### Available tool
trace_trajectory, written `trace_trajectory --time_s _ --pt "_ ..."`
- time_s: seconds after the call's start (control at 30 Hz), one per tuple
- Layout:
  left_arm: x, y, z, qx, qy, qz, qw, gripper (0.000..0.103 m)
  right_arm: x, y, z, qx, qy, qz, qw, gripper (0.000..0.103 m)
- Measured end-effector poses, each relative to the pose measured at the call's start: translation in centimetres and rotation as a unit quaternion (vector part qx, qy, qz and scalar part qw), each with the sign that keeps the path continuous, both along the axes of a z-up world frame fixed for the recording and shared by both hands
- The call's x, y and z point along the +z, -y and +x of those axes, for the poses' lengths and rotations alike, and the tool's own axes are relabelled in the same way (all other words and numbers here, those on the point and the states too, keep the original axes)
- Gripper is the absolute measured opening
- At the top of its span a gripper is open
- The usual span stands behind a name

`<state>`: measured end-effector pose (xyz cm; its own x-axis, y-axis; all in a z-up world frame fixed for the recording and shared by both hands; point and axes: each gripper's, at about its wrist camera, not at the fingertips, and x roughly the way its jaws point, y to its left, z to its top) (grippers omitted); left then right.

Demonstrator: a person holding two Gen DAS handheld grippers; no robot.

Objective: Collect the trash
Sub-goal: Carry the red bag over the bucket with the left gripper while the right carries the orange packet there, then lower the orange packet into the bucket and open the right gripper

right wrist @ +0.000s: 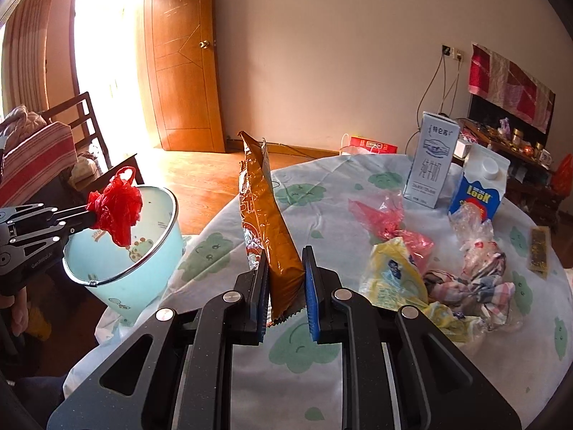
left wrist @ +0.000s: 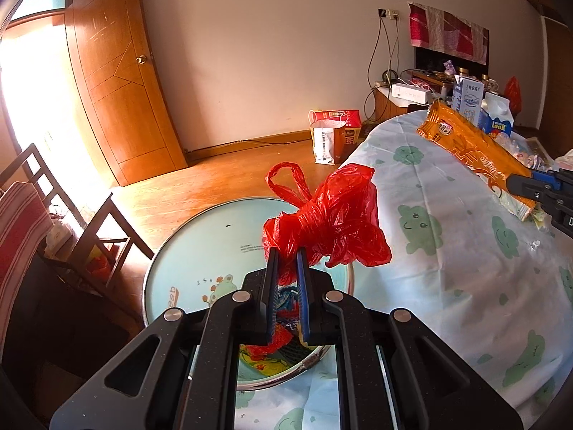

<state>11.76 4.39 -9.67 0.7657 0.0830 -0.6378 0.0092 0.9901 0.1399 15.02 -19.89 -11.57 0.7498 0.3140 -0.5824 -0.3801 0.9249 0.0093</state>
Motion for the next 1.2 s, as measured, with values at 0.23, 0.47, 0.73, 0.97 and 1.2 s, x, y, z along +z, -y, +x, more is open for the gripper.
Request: trace_trajectory --time_s 0.23,0.47,0.73,0.97,1.2 --pt "-0.1 -1.9 -0.2 0.020 -0.002 0.006 0.9998 0.009 -0.1 -2.8 0.8 0.024 -0.004 -0.008 1.000 0.018" --pt "-0.2 -3.5 -0.5 0.034 -0.004 0.006 0.9994 0.009 -0.3 -5.1 1.0 0.044 -0.005 -0.015 0.999 0.018" --pt "-0.8 -4.9 -0.9 0.047 -0.011 0.009 0.9988 0.009 -0.5 -7.4 1.1 0.066 -0.008 -0.026 0.997 0.018" --pt "-1.0 -6.2 -1.2 0.061 -0.013 0.009 0.9980 0.009 -0.7 -9.0 1.2 0.081 -0.010 -0.031 0.996 0.018" --pt "-1.1 -7.0 -1.5 0.072 -0.015 0.010 0.9972 0.009 -0.8 -10.5 1.3 0.094 -0.011 -0.035 0.995 0.018"
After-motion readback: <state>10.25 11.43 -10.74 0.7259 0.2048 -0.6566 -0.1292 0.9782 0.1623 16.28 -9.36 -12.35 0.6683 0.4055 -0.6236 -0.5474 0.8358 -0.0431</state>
